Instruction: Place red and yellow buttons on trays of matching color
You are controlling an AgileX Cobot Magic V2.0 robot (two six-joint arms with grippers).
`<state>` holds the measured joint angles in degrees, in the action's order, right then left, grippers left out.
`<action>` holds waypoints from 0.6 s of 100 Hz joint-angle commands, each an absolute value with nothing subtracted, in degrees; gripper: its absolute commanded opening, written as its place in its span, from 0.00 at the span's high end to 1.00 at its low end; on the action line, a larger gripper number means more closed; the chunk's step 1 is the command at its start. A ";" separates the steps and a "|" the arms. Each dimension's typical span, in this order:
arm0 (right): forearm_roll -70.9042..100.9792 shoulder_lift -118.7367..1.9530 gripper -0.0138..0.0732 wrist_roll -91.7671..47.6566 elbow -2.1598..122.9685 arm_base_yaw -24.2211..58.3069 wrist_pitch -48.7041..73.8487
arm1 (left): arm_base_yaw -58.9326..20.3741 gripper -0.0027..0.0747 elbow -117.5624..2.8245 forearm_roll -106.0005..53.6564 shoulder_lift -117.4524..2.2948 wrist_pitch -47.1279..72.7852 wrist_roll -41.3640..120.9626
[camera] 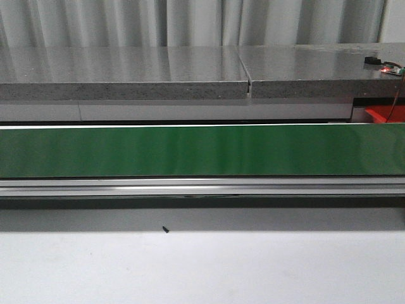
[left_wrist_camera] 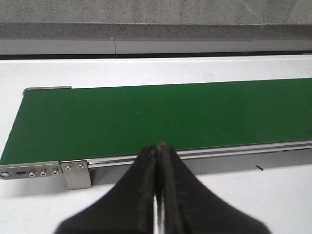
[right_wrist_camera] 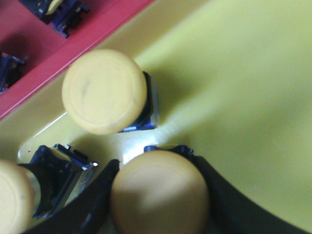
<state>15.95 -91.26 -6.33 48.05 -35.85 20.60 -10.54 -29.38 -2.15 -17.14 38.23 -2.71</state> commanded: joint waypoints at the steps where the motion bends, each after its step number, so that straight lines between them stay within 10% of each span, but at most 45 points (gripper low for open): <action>1: 15.50 -89.41 0.49 -6.55 49.05 -36.17 17.81 | -10.99 0.99 -30.83 -2.44 -17.71 34.24 -3.33; 19: 15.50 -89.41 0.31 -6.55 49.05 -36.17 17.62 | -10.99 0.99 -30.83 -2.44 -17.71 34.24 -3.33; 60: 15.55 -84.37 0.31 -6.55 49.05 -36.05 17.63 | -10.99 0.99 -30.83 -2.44 -17.71 34.24 -3.33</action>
<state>15.82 -88.93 -6.33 48.05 -35.85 20.01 -10.54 -29.38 -2.15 -17.14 38.23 -2.71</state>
